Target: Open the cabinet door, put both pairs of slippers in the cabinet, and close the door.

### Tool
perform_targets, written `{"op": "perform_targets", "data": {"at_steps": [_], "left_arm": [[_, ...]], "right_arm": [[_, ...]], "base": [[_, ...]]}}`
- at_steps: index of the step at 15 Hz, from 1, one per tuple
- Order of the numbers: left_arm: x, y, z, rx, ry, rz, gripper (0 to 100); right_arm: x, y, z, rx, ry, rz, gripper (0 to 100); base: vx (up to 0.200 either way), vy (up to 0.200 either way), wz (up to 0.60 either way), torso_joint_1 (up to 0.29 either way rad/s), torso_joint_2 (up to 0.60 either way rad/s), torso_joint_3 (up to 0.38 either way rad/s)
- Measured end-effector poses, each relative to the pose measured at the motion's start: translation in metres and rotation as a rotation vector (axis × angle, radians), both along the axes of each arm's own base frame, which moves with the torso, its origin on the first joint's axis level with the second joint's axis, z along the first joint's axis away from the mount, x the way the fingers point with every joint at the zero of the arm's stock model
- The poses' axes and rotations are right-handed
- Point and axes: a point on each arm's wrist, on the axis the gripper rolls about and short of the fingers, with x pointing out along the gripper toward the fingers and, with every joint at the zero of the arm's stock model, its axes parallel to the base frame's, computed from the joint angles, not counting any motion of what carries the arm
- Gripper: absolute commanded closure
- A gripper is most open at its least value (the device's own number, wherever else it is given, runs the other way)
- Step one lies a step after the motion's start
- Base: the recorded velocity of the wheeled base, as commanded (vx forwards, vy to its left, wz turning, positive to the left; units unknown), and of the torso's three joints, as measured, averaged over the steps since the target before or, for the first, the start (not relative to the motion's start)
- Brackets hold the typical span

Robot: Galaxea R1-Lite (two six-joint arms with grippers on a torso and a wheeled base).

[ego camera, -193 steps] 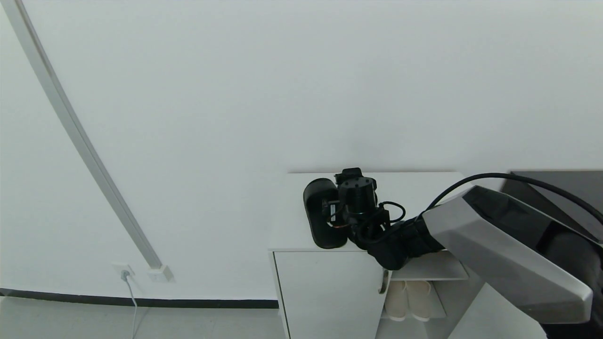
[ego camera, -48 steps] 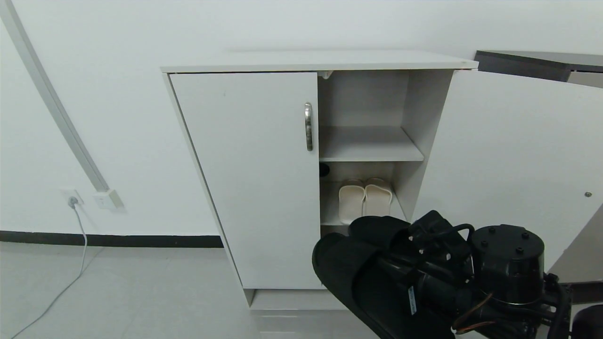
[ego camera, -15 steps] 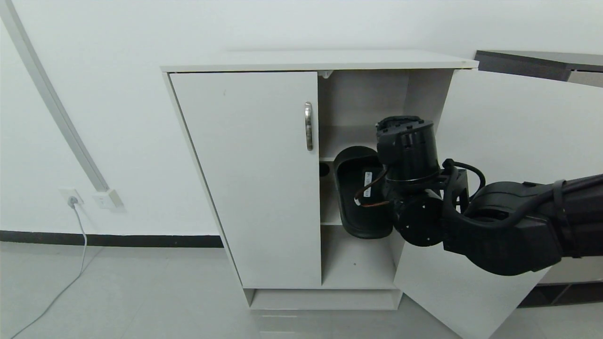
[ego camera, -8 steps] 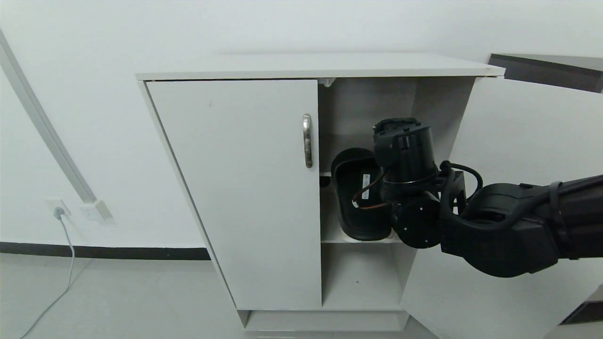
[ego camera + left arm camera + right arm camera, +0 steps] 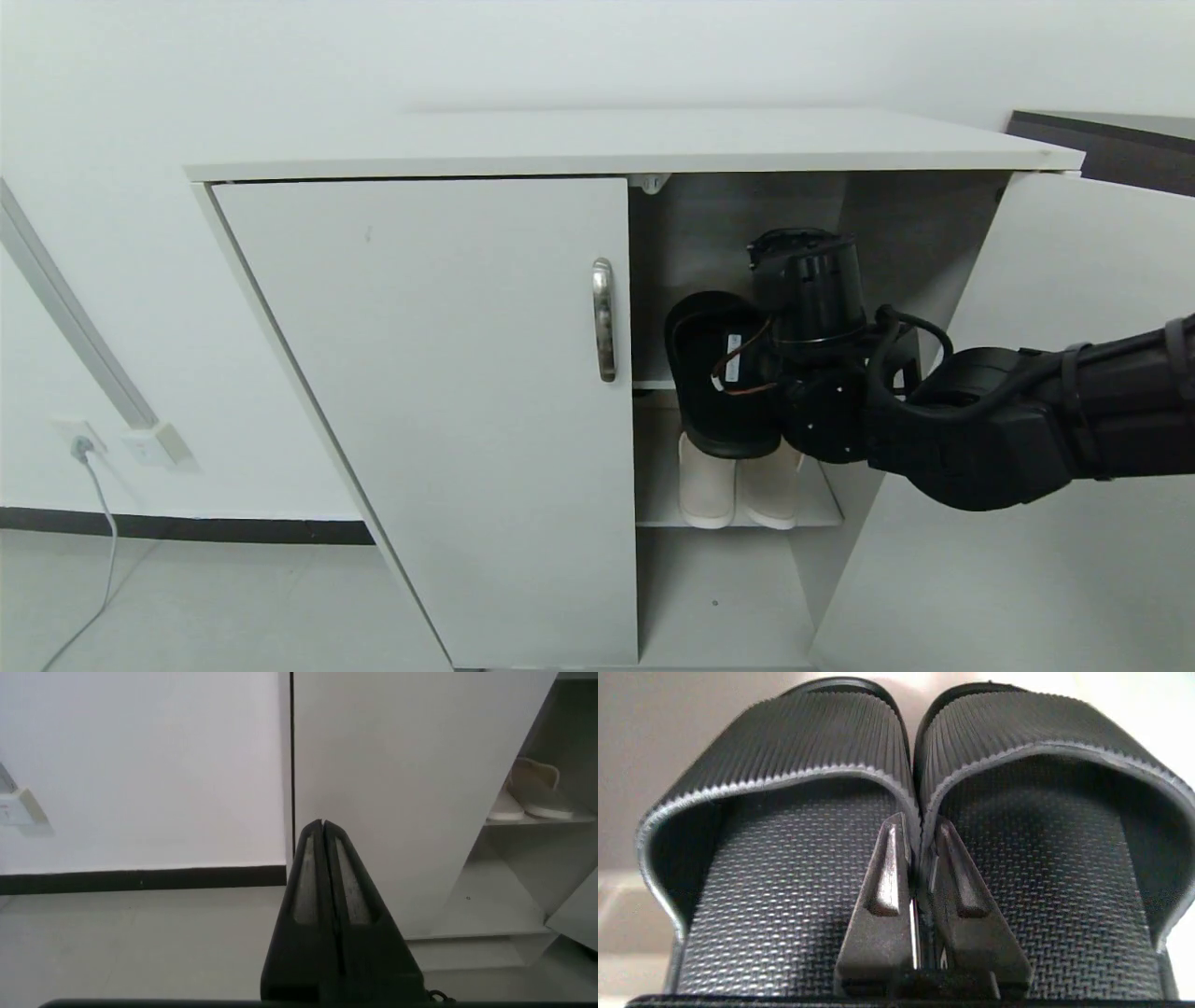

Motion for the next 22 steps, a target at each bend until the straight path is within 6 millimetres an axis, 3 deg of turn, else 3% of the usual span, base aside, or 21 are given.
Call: {"op": "perform_targets", "data": {"at_steps": [12,22], "left_arm": [[0.0,0.0,0.0,0.0,0.0,0.001,100],[0.0,0.0,0.0,0.001,0.0,0.0,100]], "right_arm": [[0.064,0.003,0.011,-0.018,-0.032,-0.031,100],[0.082,0.001,-0.002,-0.017,-0.017,-0.039,100]], "base": [[0.0,0.0,0.0,0.0,0.0,0.0],[0.0,0.0,0.0,0.0,0.0,0.0]]}}
